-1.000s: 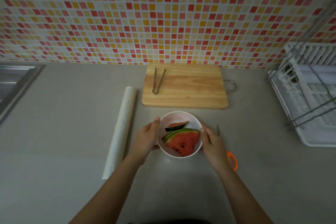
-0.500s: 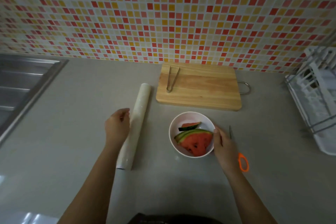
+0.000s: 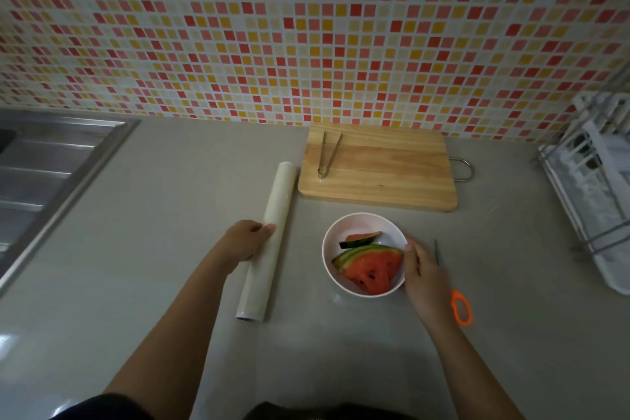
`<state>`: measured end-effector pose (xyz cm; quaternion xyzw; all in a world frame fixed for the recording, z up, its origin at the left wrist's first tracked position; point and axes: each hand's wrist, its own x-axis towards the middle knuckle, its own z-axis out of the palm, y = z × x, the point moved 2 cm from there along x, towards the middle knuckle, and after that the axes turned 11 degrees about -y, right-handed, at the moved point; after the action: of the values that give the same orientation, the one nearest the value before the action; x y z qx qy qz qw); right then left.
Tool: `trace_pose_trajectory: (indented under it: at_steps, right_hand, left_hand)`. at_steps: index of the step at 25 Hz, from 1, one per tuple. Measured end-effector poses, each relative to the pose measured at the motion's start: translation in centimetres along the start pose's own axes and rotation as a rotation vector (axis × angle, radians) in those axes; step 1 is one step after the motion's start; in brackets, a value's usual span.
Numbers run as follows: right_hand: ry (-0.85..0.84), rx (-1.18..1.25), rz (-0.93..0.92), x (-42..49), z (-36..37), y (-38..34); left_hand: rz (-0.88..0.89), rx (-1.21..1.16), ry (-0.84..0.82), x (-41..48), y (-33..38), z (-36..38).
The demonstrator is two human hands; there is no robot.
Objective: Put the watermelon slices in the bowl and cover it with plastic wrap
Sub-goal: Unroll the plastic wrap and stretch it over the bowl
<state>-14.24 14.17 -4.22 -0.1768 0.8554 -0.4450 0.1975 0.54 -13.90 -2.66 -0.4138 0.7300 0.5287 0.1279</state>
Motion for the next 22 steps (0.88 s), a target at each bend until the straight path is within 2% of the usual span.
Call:
trace_pose_trajectory:
  at_steps: [3,5,7,10,12,15,22]
  right_hand:
    - [0.006,0.037,0.025,-0.3,-0.6,-0.2]
    - [0.071,0.117,0.027,-0.3,-1.8,-0.7]
    - [0.124,0.205,-0.054,0.6,-3.5,-3.0]
    - [0.04,0.293,-0.24,3.1,-5.5,-9.5]
    - [-0.018,0.307,-0.342,4.9,-6.7,-14.3]
    - [-0.009,0.344,-0.409,7.2,-8.2,-20.0]
    - [0.172,0.551,-0.49,7.7,-10.2,-23.6]
  left_hand:
    - [0.014,-0.032,0.016,-0.7,0.4,-0.2]
    - [0.034,-0.241,-0.03,-1.6,1.0,-0.4]
    - [0.122,-0.48,-0.062,-2.9,3.5,-0.6]
    - [0.338,-0.602,-0.066,-4.5,9.7,0.2]
    - [0.505,-0.616,-0.072,-5.7,13.9,1.8]
    - [0.687,-0.584,-0.023,-7.2,18.0,4.4]
    - [0.834,-0.364,0.157,-8.3,20.2,7.9]
